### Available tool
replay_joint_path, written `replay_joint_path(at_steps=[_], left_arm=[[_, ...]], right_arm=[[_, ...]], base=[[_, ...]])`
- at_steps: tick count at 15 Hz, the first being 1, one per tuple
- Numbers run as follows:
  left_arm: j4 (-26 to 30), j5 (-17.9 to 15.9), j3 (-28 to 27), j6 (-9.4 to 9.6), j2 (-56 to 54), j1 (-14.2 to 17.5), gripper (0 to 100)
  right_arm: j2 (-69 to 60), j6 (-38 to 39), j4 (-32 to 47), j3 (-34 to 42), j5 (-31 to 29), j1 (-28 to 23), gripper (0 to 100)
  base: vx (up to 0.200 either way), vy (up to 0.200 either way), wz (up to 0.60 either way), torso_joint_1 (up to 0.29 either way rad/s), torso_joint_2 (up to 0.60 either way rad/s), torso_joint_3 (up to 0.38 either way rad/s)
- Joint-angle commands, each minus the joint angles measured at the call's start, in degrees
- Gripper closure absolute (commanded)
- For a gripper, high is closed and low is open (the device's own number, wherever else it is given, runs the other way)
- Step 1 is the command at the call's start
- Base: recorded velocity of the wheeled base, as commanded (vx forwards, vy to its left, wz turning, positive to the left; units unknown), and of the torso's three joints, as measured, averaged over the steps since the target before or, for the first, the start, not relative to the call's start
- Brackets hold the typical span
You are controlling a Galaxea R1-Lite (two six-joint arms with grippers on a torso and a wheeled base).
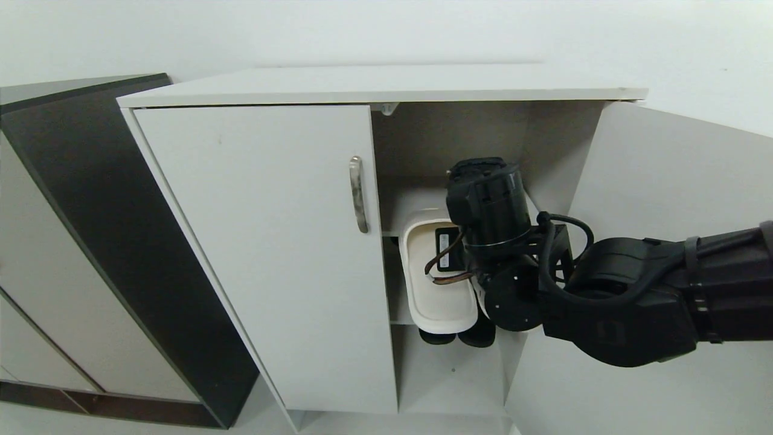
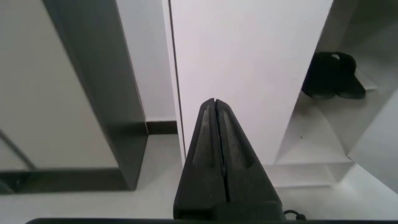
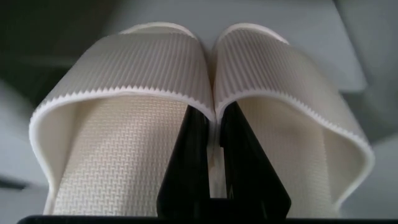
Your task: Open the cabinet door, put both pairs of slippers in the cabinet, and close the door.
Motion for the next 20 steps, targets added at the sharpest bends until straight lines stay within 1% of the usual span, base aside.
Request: replay_joint_path(at_steps=[1, 2, 7, 10, 13, 16, 18, 20], left_arm=[[-0.01, 0.01, 0.0, 0.01, 0.07, 0.0, 100], [-0.01, 0.01, 0.0, 0.01, 0.07, 0.0, 100], [-0.01, 0.01, 0.0, 0.01, 0.07, 0.0, 100], [-0.01, 0.01, 0.0, 0.01, 0.07, 0.0, 100], [-0.01, 0.01, 0.0, 0.01, 0.07, 0.0, 100], [-0.01, 0.01, 0.0, 0.01, 0.07, 0.0, 100], [-0.01, 0.01, 0.0, -0.08, 0.07, 0.0, 100], [-0.01, 0.01, 0.0, -0.08, 0.07, 0.0, 100]], right_arm=[[-0.13, -0.17, -0.06, -0.01, -0.03, 0.16, 100], [-0.22, -0.17, -0.14, -0.01, -0.12, 0.16, 100], [0.05, -0.17, -0.23, 0.08, -0.82, 0.34, 100], [1.1, -1.75, -0.85, -0.27, -0.73, -1.07, 100], [4.09, -3.33, -3.13, -3.61, -0.38, -2.56, 100], [6.29, -3.51, -3.13, -6.34, -0.2, -3.97, 100], [8.75, -3.86, -3.13, -10.03, -0.03, -5.82, 100], [9.27, -4.56, -2.96, -12.05, 1.47, -6.87, 100]], base=[[0.2, 0.0, 0.0, 0.002, 0.01, -0.002], [0.2, 0.0, 0.0, 0.007, 0.0, 0.002], [0.0, 0.0, 0.0, 0.0, 0.0, 0.0], [0.0, 0.0, 0.0, 0.0, 0.0, 0.0], [0.0, 0.0, 0.0, 0.0, 0.0, 0.0], [0.0, 0.0, 0.0, 0.0, 0.0, 0.0], [0.0, 0.0, 0.0, 0.0, 0.0, 0.0], [0.0, 0.0, 0.0, 0.0, 0.0, 0.0]])
